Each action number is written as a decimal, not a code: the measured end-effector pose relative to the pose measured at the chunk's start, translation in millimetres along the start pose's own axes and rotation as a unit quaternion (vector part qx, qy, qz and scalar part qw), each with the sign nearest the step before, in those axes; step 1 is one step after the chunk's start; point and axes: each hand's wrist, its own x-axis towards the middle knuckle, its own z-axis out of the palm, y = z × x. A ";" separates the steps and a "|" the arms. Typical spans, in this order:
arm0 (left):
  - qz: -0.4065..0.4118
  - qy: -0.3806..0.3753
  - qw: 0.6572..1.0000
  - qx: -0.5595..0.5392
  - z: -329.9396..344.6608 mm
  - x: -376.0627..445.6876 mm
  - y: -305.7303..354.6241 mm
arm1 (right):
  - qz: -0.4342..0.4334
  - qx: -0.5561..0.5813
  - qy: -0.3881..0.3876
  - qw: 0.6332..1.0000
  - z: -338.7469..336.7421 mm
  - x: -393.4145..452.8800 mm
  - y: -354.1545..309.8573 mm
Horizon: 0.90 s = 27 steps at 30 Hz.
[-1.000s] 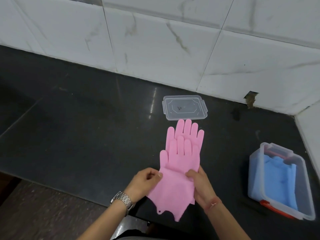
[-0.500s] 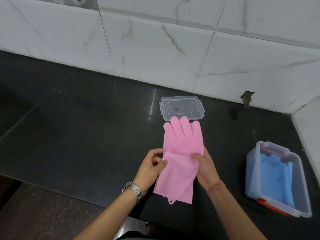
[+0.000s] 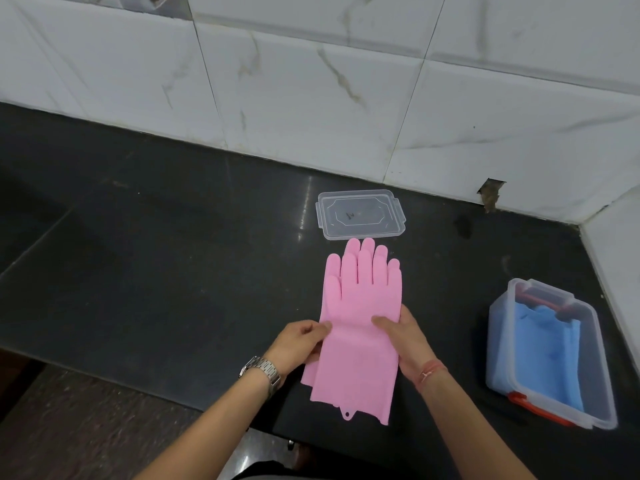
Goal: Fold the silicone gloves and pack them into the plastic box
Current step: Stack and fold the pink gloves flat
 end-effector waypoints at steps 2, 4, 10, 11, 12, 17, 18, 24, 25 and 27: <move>-0.001 0.028 1.000 -0.013 -0.1 9.1 10.9 | 0.006 -0.013 0.000 1.000 -1.6 -0.9 1.6; -0.007 0.040 0.999 -0.020 1.4 18.0 23.0 | 0.006 -0.012 -0.003 1.000 -3.1 -1.6 2.4; -0.015 0.076 0.997 -0.013 8.7 40.8 39.3 | -0.005 0.004 -0.027 1.000 -2.9 -3.9 0.1; -0.023 0.075 0.997 -0.021 9.2 43.3 40.0 | -0.006 0.002 -0.030 1.000 -3.1 -3.8 -0.2; -0.029 0.073 0.996 -0.030 9.6 45.5 40.4 | -0.007 0.004 -0.033 0.999 -3.5 -3.7 -0.1; 0.007 0.068 0.998 -0.015 12.9 54.2 43.3 | -0.008 0.039 -0.060 0.997 -5.2 -2.7 2.0; 0.017 0.072 0.997 -0.003 14.2 55.6 44.3 | -0.012 0.043 -0.064 0.997 -5.1 -2.3 2.1; 0.100 0.116 0.988 0.031 20.2 65.0 55.0 | -0.046 0.044 -0.096 0.993 -3.7 0.6 -4.0; 0.117 0.118 0.986 0.020 20.2 66.4 57.5 | -0.053 0.043 -0.099 0.993 -2.8 1.2 -5.9; 0.141 0.121 0.983 0.002 19.9 69.6 61.4 | -0.061 0.052 -0.101 0.992 -1.3 2.9 -8.7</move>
